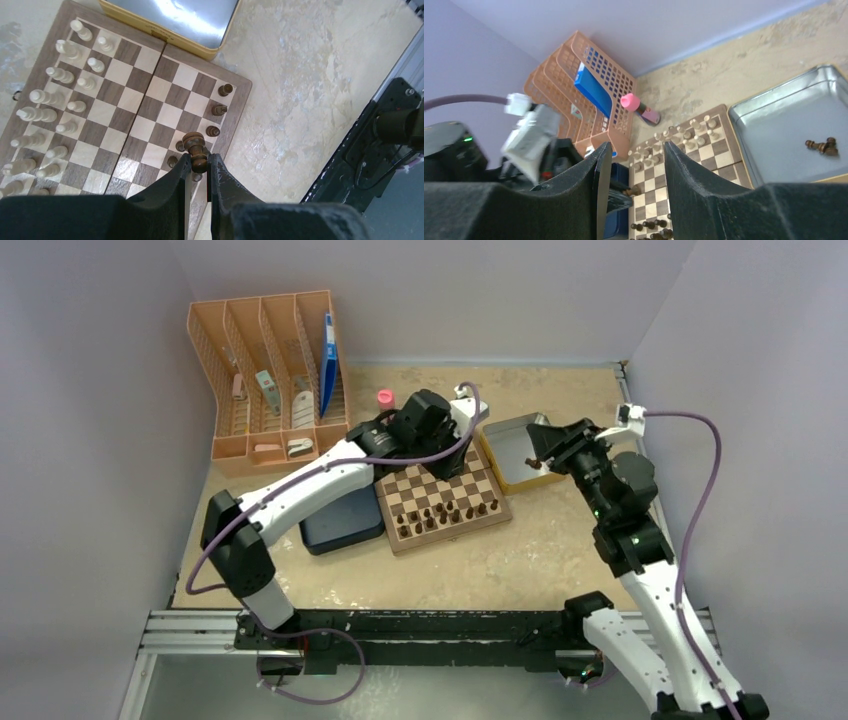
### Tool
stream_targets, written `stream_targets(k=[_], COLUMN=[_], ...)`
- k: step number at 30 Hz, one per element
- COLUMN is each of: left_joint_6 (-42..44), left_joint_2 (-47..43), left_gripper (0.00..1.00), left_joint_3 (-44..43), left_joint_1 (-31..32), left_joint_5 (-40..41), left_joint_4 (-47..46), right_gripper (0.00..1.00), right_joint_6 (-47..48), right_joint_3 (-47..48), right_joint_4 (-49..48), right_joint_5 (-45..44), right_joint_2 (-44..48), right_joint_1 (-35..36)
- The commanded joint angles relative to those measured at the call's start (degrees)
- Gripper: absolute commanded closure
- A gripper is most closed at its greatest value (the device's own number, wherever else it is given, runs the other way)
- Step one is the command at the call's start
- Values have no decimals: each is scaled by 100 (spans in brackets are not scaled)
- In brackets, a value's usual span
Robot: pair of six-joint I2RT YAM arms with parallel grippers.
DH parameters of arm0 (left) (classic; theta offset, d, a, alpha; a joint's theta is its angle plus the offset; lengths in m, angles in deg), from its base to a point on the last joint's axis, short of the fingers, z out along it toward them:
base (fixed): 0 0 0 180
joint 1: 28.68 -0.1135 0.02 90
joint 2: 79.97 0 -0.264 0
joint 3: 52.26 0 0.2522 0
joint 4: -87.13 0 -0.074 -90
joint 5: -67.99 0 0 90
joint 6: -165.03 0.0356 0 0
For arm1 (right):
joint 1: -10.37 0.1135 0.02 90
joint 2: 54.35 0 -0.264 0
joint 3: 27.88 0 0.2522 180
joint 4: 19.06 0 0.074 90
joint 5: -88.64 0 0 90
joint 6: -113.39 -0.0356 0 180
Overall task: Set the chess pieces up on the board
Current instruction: Place the chess piece on the chessboard.
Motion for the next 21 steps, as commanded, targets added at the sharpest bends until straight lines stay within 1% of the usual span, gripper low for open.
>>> stream_targets(k=[1, 4, 11, 15, 21], left_joint_6=[254, 329, 494, 549, 585], left_joint_2=[484, 965, 2199, 2569, 2865], left_gripper=[100, 100, 100, 100, 100], left_joint_3=[-489, -838, -1865, -2189, -2379], left_joint_1=[-10, -9, -9, -9, -9], left_joint_5=[-313, -421, -556, -520, -418], left_joint_4=[429, 625, 1354, 1569, 1738], right_gripper=[54, 54, 54, 54, 53], right_joint_6=[306, 394, 514, 608, 740], right_joint_3=[140, 267, 330, 422, 577], right_joint_4=[102, 361, 509, 607, 690], right_joint_5=[-420, -630, -796, -924, -1030], right_joint_2=[387, 561, 890, 997, 1014], right_joint_1=[2, 0, -1, 5, -1])
